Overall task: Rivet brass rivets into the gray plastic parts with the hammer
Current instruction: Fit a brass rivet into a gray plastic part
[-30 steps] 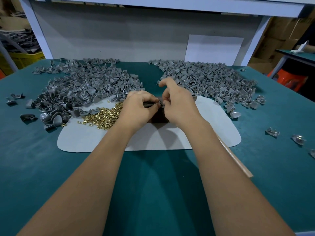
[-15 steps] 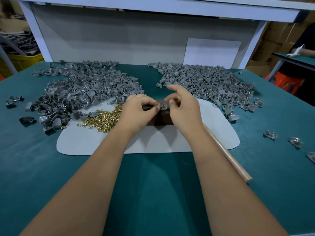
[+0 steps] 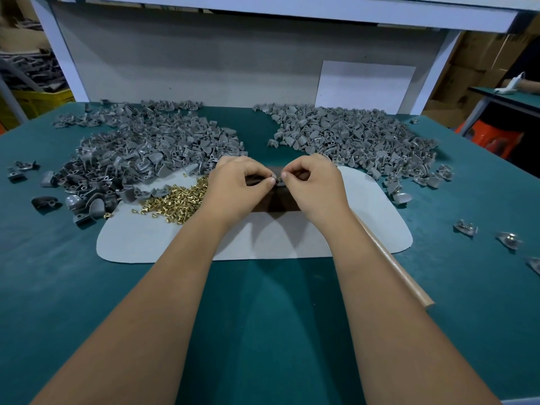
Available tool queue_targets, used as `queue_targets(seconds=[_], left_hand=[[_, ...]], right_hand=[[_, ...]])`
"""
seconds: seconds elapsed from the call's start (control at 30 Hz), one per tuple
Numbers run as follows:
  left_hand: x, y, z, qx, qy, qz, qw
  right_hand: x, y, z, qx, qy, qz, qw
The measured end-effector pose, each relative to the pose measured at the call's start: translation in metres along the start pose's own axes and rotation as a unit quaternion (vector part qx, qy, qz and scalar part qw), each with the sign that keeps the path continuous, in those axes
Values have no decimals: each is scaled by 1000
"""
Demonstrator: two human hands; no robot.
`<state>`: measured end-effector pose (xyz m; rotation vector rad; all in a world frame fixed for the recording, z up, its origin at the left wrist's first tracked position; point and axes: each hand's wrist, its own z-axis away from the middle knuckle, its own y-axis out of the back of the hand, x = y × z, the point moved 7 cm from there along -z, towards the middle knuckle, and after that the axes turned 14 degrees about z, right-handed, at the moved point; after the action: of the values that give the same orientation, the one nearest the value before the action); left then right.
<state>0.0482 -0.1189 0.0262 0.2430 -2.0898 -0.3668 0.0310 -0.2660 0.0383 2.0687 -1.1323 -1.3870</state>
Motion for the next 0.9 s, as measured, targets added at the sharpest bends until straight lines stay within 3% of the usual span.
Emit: queue_targets(seconds=[0.57, 0.9], left_hand=[[-1, -2, -5, -1, -13, 6, 1000], [-3, -1, -4, -1, -6, -11, 1000]], right_hand=[[-18, -7, -4, 8, 44, 186, 982], [-18, -6, 3, 34, 59, 154, 986]])
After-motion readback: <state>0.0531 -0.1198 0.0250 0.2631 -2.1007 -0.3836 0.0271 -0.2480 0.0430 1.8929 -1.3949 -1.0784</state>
